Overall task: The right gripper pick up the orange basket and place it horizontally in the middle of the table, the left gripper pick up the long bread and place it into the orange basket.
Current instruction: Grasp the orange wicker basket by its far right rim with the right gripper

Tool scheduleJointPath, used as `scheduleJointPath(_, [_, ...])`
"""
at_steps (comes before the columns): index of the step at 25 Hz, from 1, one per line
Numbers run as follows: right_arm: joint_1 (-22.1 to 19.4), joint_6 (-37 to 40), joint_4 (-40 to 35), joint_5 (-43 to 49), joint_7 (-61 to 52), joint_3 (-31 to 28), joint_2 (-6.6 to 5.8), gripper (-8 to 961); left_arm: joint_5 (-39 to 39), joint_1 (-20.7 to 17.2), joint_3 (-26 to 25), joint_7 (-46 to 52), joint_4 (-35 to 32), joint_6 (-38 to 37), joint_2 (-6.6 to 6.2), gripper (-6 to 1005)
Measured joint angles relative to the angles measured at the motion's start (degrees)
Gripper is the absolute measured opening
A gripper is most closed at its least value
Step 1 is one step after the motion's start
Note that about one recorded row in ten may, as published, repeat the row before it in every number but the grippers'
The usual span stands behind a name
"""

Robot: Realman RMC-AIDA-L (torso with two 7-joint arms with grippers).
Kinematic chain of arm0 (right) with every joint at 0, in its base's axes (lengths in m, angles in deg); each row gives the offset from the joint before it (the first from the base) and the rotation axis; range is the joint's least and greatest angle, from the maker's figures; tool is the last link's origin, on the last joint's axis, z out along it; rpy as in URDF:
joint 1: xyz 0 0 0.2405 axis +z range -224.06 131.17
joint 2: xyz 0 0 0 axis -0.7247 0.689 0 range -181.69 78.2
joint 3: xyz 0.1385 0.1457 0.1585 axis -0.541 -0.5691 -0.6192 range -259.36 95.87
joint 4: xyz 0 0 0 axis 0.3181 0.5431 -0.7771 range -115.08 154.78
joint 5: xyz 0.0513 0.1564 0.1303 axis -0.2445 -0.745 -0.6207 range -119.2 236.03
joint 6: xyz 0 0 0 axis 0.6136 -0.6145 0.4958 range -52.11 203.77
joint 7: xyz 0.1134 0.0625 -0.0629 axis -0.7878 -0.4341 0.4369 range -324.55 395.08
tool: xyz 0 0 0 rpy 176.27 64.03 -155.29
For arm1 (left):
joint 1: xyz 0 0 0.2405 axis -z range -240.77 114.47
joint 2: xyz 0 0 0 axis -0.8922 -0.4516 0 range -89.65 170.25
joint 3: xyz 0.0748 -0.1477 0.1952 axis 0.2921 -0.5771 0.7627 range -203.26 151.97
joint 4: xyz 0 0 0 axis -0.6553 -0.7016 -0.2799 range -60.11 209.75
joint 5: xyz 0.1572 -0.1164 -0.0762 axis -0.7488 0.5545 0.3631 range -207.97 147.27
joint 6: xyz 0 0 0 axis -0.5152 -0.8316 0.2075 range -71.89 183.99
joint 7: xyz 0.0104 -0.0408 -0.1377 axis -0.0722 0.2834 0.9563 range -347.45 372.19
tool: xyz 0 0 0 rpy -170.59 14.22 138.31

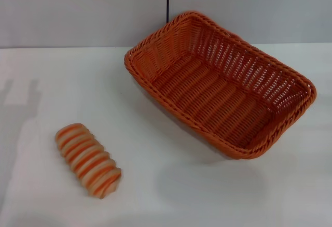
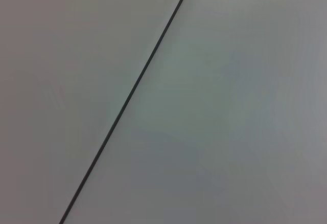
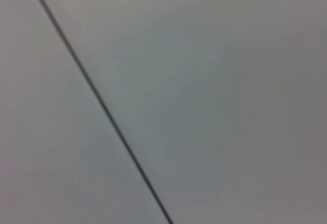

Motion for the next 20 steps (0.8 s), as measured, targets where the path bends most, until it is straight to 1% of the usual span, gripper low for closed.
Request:
scheduleJointPath(8, [0.17, -0.8, -2.13, 0.0, -0.73, 6.01, -0.14, 398, -0.42, 0.05, 1.95, 0.09, -0.34, 0.66, -0.14, 648])
scheduleJointPath(11, [0.14, -1.39, -4.31, 0.01, -3.61, 9.24, -0.2, 398, -0.42, -0.03, 2.28, 0.11, -0.5, 0.97, -0.16, 649])
scheduleJointPath(14, [-0.03, -2.74, -8.42, 0.01, -9.82, 12.99, -0.23, 398, -0.42, -0.15, 2.85, 0.12, -0.62, 0.98, -0.28, 649])
scheduleJointPath(17, [-0.28, -5.77, -14.08, 0.01, -18.28, 17.25, -0.34, 398, -0.48, -0.19, 3.6, 0.12, -1.1, 0.99, -0.32, 649])
scheduleJointPath(20, [-0.46, -9.05, -21.3, 0.01, -31.59, 21.97, -1.34, 398, -0.49, -0.13, 4.88, 0.12, -1.74, 1.03, -0.34, 649])
